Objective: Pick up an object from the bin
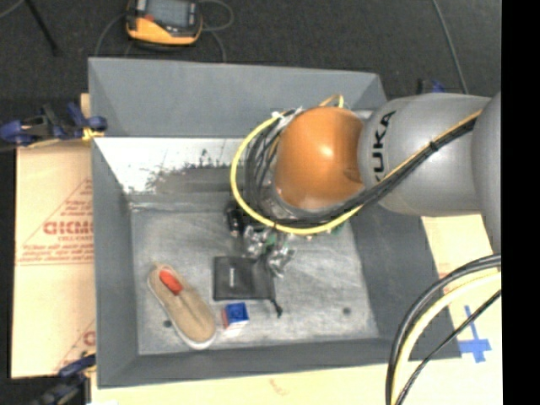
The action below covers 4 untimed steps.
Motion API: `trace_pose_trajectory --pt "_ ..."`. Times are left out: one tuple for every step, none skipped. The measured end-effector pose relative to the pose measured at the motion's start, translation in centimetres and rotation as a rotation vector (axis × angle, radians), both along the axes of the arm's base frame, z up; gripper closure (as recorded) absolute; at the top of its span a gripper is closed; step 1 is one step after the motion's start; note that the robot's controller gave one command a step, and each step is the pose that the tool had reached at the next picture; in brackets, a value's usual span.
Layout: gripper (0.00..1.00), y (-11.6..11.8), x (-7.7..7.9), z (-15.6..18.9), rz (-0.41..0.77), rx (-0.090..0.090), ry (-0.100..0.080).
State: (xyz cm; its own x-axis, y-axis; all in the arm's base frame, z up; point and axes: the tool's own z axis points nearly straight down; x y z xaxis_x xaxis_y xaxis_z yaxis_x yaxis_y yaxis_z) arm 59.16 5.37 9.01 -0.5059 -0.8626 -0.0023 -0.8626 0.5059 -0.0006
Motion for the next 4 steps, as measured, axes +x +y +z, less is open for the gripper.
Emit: trace_pose_trajectory --pt "1.0 0.0 0.1 1.3 -0.001 -0.001 -0.001" --pt "1.0 0.0 0.1 2.4 -0.002 -0.001 -0.001" --pt "1.0 0.0 0.2 3.4 -0.004 -0.001 -0.003" --pt "1.0 0.0 0.2 4.0 -0.005 -0.001 -0.004"
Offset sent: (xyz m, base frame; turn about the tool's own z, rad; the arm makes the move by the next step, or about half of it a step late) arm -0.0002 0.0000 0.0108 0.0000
